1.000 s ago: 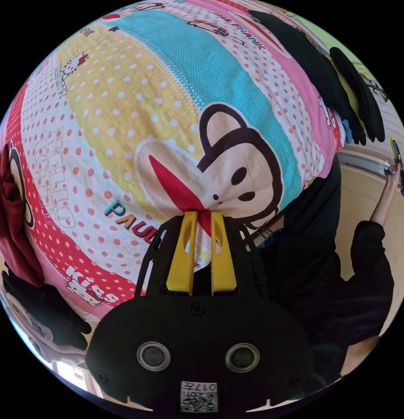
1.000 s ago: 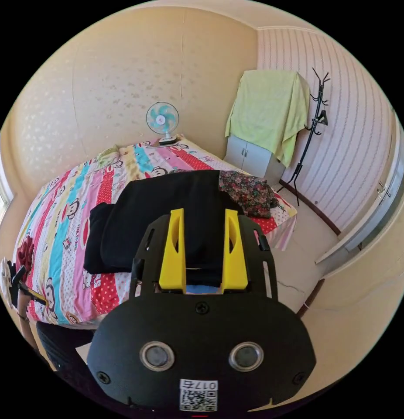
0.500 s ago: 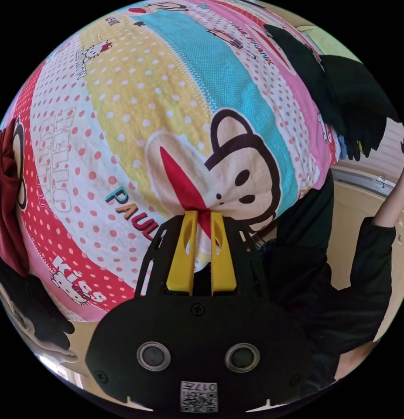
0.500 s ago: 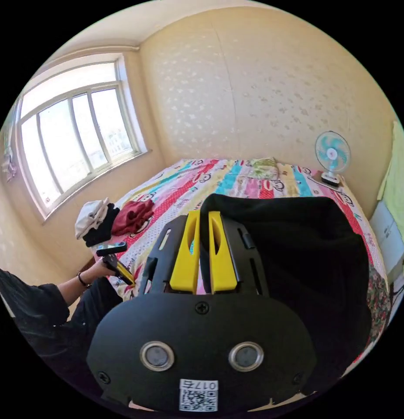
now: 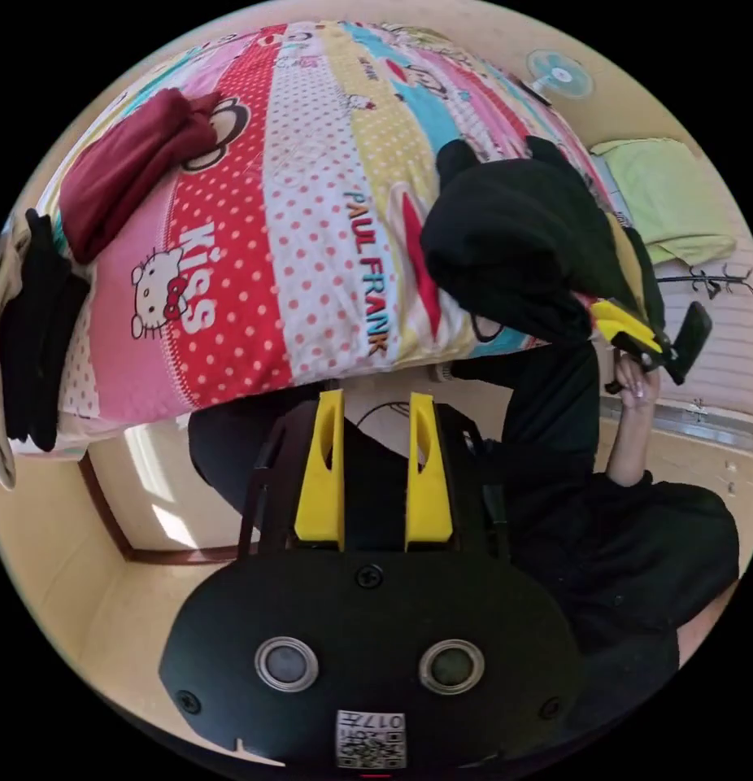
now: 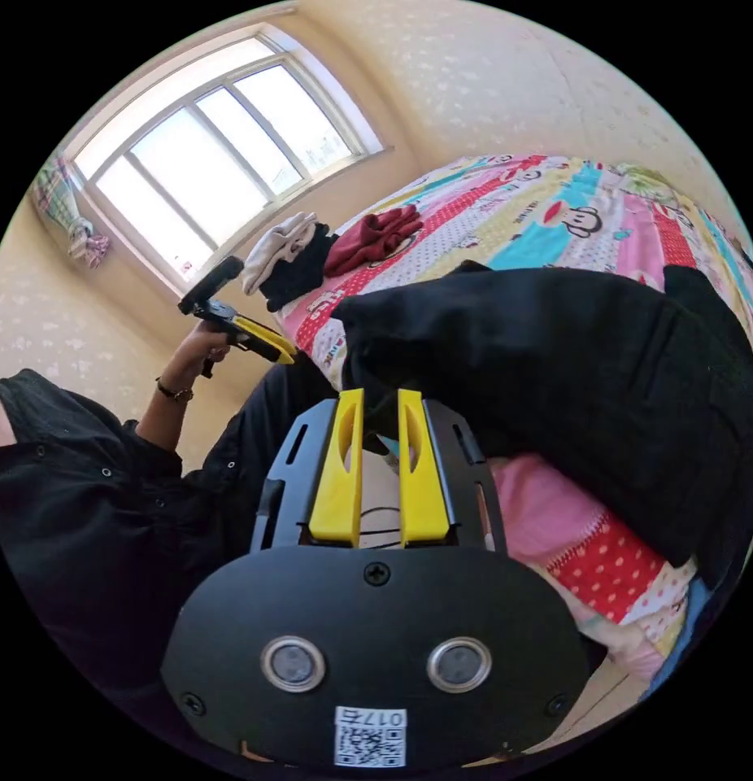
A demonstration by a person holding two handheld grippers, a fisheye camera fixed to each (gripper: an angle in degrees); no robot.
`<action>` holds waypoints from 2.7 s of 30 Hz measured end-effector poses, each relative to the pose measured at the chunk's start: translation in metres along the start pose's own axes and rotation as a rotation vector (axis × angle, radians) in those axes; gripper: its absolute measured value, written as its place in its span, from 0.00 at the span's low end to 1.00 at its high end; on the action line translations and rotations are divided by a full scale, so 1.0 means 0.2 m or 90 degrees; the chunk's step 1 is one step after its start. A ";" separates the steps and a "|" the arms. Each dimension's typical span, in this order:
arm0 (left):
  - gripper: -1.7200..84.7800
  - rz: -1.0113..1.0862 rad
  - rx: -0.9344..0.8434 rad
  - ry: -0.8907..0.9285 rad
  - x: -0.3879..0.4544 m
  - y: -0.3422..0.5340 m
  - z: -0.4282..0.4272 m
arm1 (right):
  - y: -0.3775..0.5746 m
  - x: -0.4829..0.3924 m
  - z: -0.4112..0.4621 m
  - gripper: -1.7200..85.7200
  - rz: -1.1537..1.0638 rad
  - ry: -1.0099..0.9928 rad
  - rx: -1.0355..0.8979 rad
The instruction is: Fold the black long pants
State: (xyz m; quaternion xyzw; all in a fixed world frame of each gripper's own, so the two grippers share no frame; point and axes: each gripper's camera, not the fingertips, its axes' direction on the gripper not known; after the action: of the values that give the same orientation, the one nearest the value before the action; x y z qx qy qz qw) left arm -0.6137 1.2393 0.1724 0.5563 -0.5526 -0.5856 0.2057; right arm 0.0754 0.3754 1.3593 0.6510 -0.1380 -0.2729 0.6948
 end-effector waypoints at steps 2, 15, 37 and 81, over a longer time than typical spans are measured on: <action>0.16 0.086 0.042 0.054 0.16 -0.09 -0.05 | 0.17 0.13 -0.17 0.11 0.072 0.028 0.039; 0.15 0.223 -0.117 -0.079 0.82 -1.25 0.63 | 0.40 0.37 -0.64 0.12 0.208 0.041 0.153; 0.05 0.269 -0.028 0.176 1.02 -0.45 0.67 | -0.65 0.66 0.02 0.04 0.105 0.260 -0.038; 0.19 0.563 0.023 -0.294 2.73 -0.78 2.06 | 0.74 1.83 -1.47 0.24 0.735 0.303 0.067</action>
State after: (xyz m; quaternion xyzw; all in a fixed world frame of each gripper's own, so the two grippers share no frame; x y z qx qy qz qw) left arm -1.0797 0.9930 -0.2911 0.1278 -0.7766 -0.5407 0.2970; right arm 0.5637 0.4155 1.4109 0.5480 -0.3221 0.3064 0.7086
